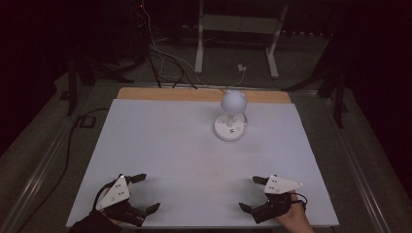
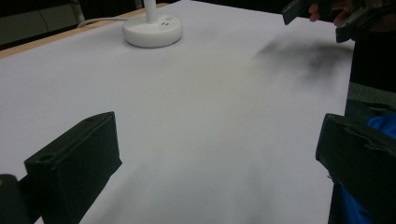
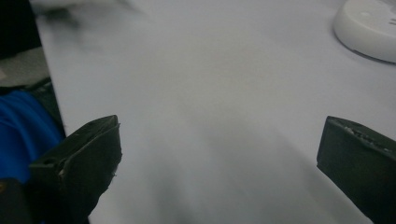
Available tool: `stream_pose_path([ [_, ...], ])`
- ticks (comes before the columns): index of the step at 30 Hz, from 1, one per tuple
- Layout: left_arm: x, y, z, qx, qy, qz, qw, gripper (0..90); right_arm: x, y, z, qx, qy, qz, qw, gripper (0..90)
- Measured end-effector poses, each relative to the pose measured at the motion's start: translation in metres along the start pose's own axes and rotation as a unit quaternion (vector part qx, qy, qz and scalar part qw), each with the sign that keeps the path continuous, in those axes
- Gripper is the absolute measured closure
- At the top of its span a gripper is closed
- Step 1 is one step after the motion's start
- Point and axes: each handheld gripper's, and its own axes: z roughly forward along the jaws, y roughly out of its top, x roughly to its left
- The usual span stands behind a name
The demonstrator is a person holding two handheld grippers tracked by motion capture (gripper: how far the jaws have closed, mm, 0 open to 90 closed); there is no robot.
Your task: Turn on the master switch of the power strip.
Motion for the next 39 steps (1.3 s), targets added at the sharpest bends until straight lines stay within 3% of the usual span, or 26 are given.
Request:
stream_pose_path([
  [17, -0.001, 0.001, -0.001, -0.009, -0.008, -0.004, 0.9999, 0.2, 0.004, 0.028, -0.002, -0.007, 0.005, 0.000, 1.0000, 0.0],
  [39, 0.000, 0.000, 0.000, -0.005, -0.005, -0.003, 1.0000, 0.2, -0.014, 0.054, 0.001, -0.027, -0.009, 0.007, 0.9996, 0.0],
])
